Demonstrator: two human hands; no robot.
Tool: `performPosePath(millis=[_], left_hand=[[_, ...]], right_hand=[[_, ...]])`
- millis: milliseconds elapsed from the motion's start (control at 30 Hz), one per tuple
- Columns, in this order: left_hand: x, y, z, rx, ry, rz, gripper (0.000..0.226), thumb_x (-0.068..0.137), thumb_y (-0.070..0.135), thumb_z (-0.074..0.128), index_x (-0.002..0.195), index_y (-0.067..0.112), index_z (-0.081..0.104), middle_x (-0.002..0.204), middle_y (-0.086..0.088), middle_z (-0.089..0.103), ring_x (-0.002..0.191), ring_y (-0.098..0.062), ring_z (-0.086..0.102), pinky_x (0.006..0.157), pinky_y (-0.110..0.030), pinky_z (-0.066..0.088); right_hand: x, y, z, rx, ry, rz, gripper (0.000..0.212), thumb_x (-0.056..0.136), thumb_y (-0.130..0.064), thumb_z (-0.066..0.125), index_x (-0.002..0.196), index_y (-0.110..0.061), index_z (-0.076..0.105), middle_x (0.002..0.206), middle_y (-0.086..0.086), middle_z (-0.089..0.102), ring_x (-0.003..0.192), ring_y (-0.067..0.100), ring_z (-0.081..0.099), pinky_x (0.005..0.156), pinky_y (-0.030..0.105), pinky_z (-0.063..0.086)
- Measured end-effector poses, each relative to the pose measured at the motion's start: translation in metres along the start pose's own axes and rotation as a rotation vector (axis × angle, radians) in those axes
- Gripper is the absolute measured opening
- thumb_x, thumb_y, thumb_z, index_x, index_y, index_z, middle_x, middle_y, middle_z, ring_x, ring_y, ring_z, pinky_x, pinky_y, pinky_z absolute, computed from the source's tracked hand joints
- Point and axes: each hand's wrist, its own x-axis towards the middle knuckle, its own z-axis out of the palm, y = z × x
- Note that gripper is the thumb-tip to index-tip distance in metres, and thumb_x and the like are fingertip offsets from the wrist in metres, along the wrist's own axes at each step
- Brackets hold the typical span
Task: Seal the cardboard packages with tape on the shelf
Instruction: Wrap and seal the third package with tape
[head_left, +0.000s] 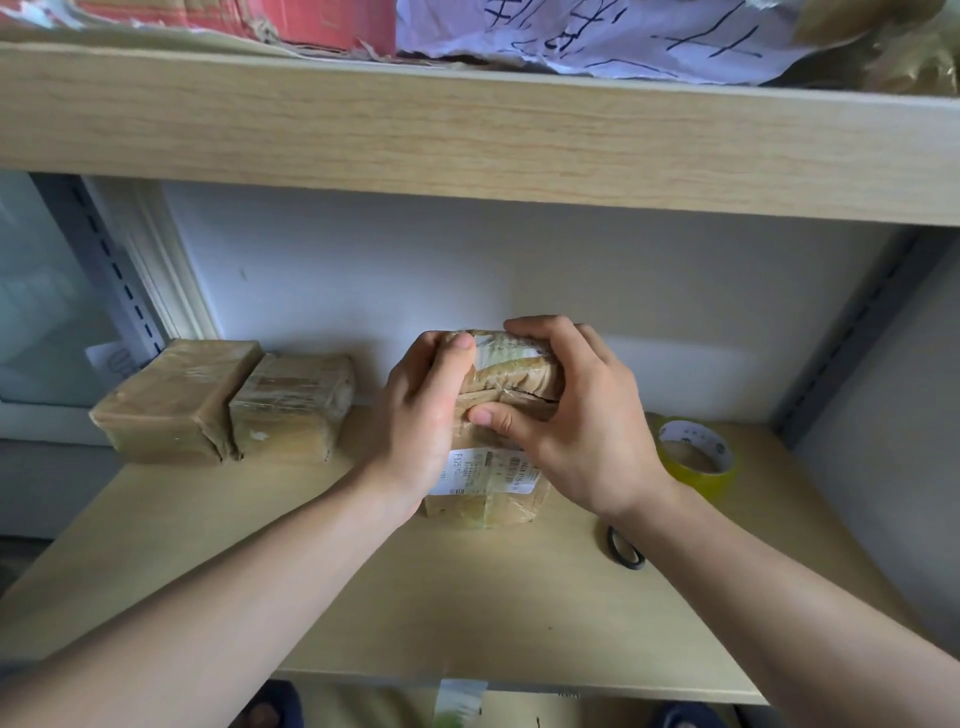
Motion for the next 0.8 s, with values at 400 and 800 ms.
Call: performPosePath(millis=[400, 800], left_hand=[[0.007, -0.008, -0.027, 0.143, -0.427, 0.118, 0.071, 0.083, 0.055, 0.076, 0.135, 0.018, 0.046, 0.107, 0.017, 0.066, 0.103, -0.001, 0.063, 0.089, -0.013, 0.046], [0.017, -0.007, -0.044, 0.529, -0.500, 0.268, 0.075, 0.091, 0.018, 0.074, 0.150, 0.042, 0.033, 0.124, 0.018, 0.063, 0.116, -0.008, 0.062, 0.102, -0.027, 0.049]], right_hand=[[0.008, 0.015, -0.014, -0.019, -0.180, -0.088, 0.058, 0.094, -0.051, 0.066, 0.144, -0.032, 0.043, 0.126, -0.006, 0.054, 0.111, 0.013, 0.058, 0.097, 0.038, 0.050], [0.004, 0.013, -0.015, 0.044, -0.184, -0.073, 0.053, 0.098, -0.052, 0.055, 0.144, -0.028, 0.046, 0.124, -0.008, 0.053, 0.110, 0.005, 0.055, 0.092, 0.017, 0.044]])
